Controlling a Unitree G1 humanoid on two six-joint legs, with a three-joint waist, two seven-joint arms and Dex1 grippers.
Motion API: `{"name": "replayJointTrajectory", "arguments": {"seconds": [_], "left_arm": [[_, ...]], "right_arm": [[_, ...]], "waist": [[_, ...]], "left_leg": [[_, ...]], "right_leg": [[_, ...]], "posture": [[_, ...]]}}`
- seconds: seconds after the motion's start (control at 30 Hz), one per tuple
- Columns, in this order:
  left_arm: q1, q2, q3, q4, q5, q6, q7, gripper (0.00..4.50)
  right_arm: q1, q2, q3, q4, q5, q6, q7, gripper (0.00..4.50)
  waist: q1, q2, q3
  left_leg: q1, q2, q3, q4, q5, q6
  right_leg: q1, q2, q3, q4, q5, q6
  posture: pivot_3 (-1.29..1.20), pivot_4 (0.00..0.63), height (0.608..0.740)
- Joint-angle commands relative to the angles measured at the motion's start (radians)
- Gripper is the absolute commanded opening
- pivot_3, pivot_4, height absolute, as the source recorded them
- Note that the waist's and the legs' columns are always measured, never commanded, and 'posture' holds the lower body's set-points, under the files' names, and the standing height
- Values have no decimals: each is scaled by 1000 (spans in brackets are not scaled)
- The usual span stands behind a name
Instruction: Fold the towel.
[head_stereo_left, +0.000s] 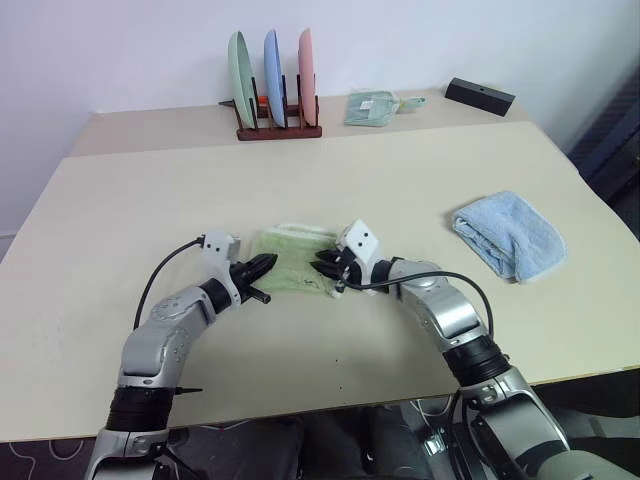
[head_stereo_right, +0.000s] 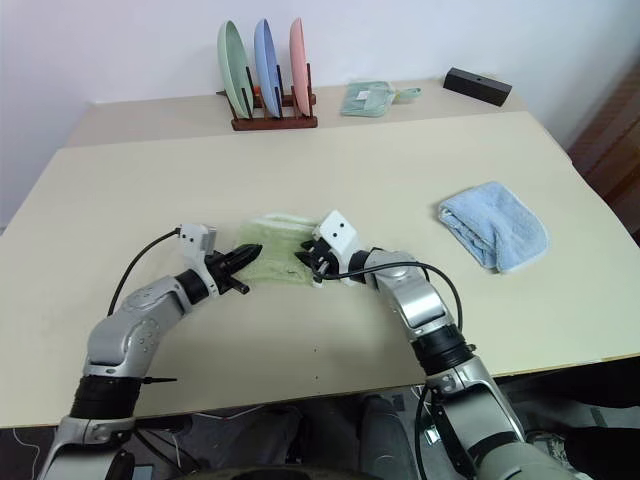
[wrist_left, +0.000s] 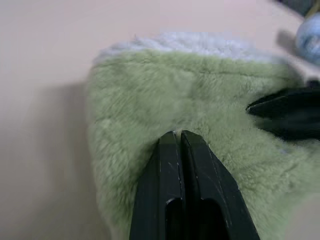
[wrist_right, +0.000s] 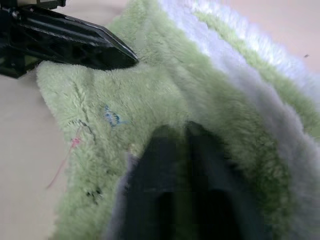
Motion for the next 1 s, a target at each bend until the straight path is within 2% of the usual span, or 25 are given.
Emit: {"name": "replayJointTrajectory", "arguments": {"seconds": [0.03,0.13,0.17,0.23,0.5,0.6,0.7,0.93,1.0], "left_arm": [[-2,16,104,-92,-108,49,4,1449],[-1,33,181,-110,-165,108,54,2943],[0,37,197,-112,-173,123,71,3494],[-16,50,206,-78,-161,194,140,4471],[-125,-7,256,88,-250,397,254,4471],[-165,-24,152,105,-241,445,197,4471],[-188,-60,119,107,-243,459,180,3661],[-180,-95,110,94,-229,442,179,21],[-179,-108,141,90,-229,412,199,21]], "right_arm": [[-11,-29,-59,-128,55,-2,39,2782],[-8,-75,-107,-219,97,31,62,4267],[-7,-87,-118,-240,105,42,62,4500],[7,-123,-129,-281,112,44,77,4500],[66,-189,-139,-373,138,68,102,4500],[96,-205,-134,-391,125,61,91,4500],[114,-213,-135,-398,108,58,67,4500],[147,-229,-134,-403,83,40,42,4500],[146,-228,-135,-399,81,37,37,4500]], "waist": [[0,0,0],[0,0,0],[2,0,0],[4,0,0],[6,-1,0],[8,-1,0],[7,-1,0],[5,-1,0],[5,-1,0]], "left_leg": [[0,0,0,0,0,0],[0,0,0,0,0,0],[0,0,0,0,0,0],[0,0,0,0,0,0],[0,0,0,0,0,0],[0,0,-1,1,0,0],[0,-1,-1,1,0,0],[0,0,-1,0,0,0],[0,0,-1,0,0,0]], "right_leg": [[0,0,0,0,0,0],[0,0,0,0,0,0],[0,0,0,0,0,0],[0,0,0,0,0,0],[1,0,0,0,0,0],[1,0,0,0,0,0],[2,-1,0,0,0,0],[1,-1,0,0,0,0],[1,-1,0,0,0,0]], "posture": [[0,150,740],[0,150,740],[0,150,740],[0,150,740],[0,150,740],[0,150,740],[0,150,740],[0,150,740],[0,150,740]]}}
